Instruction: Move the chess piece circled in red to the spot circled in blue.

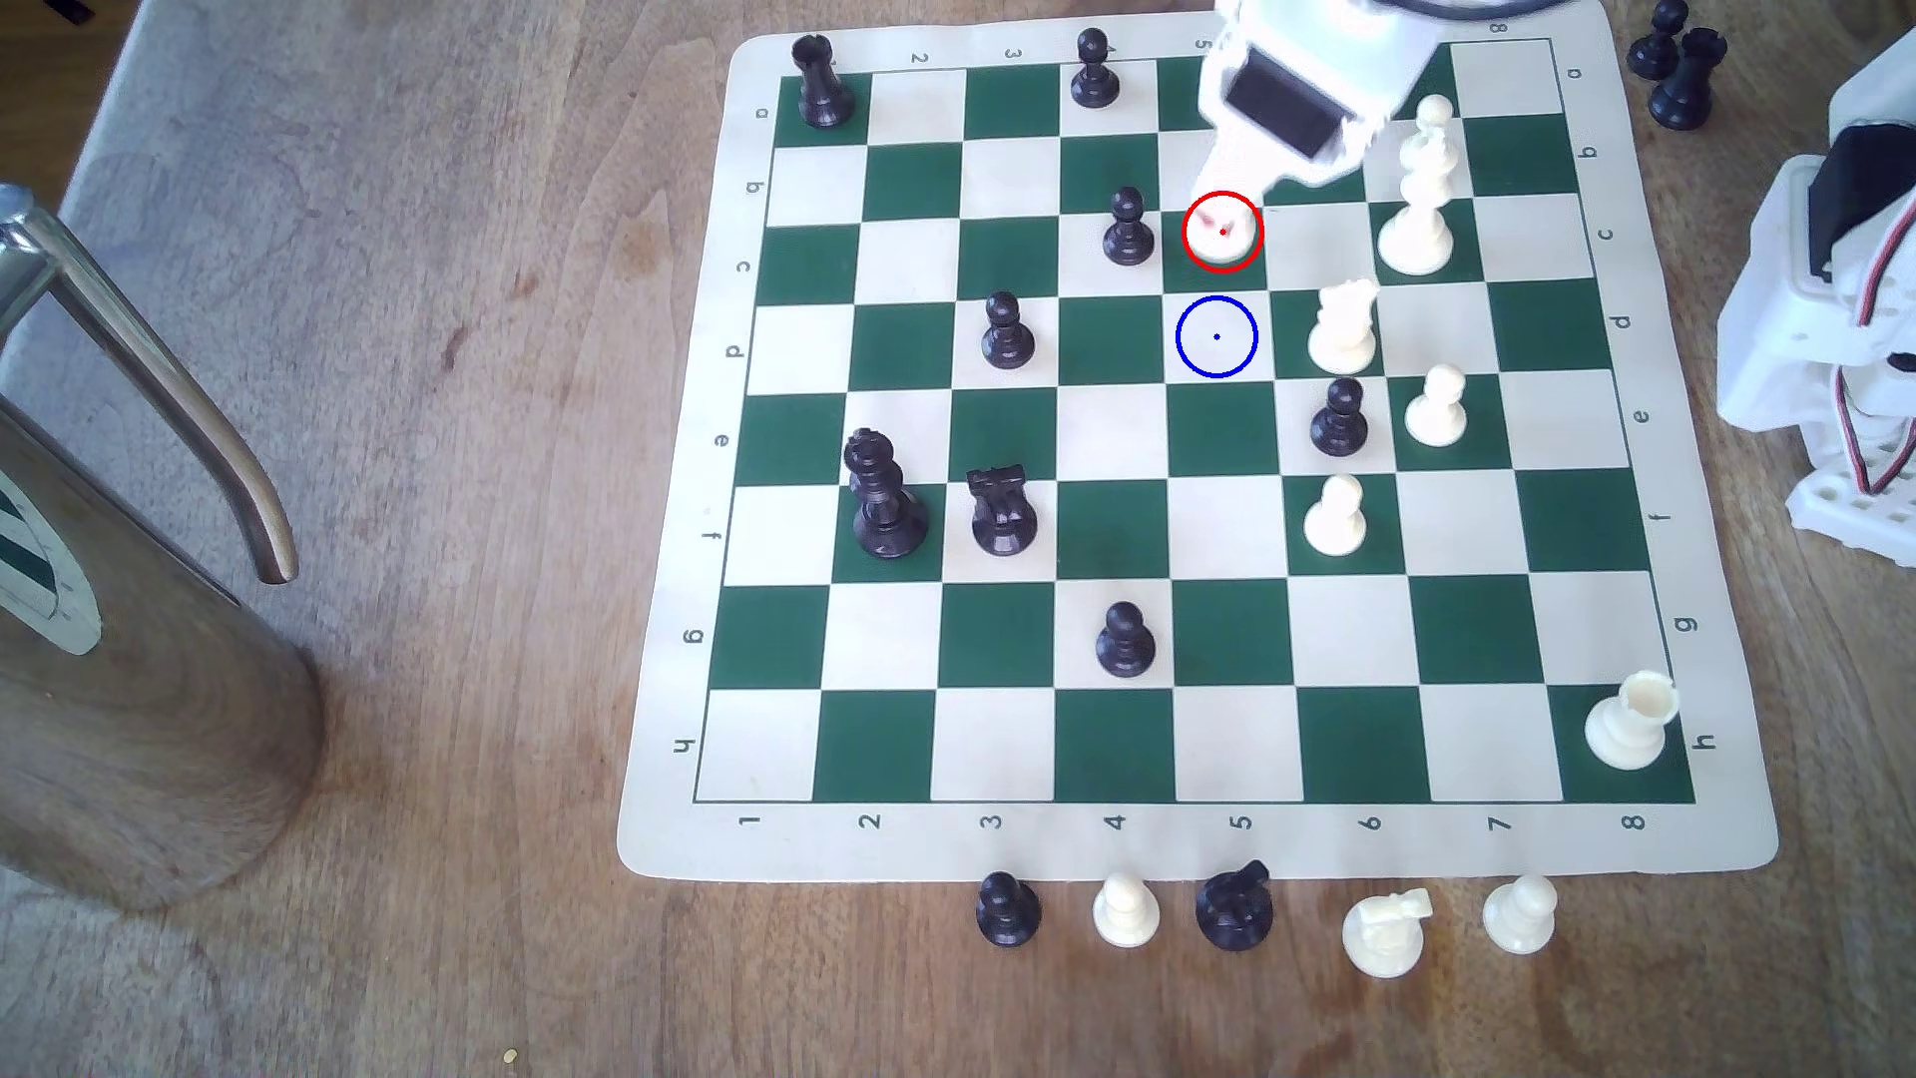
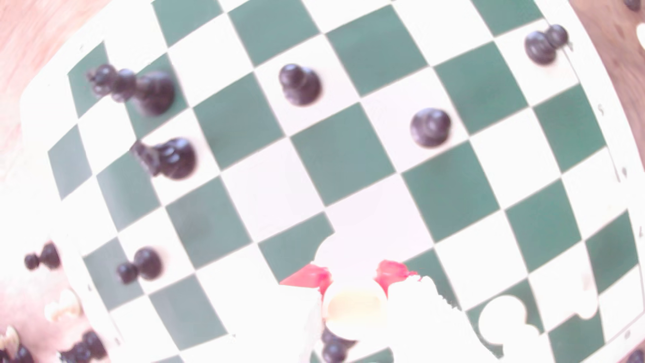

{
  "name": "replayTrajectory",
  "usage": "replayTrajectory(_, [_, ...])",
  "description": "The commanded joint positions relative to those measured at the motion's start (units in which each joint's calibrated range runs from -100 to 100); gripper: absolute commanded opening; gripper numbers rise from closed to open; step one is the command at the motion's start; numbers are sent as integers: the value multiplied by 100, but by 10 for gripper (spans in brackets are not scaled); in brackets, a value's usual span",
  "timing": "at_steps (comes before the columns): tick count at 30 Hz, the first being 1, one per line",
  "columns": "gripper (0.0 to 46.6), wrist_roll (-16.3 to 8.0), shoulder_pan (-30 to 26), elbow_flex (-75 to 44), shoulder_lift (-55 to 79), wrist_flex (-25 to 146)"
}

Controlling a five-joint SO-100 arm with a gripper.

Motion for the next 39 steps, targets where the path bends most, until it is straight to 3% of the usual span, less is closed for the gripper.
replayTrajectory(1, [2, -88, -335, -4, -172, -287])
replayTrajectory(20, [2, -54, 49, 504, 1203, -1237])
replayTrajectory(39, [2, 20, 142, 612, 1568, -1376])
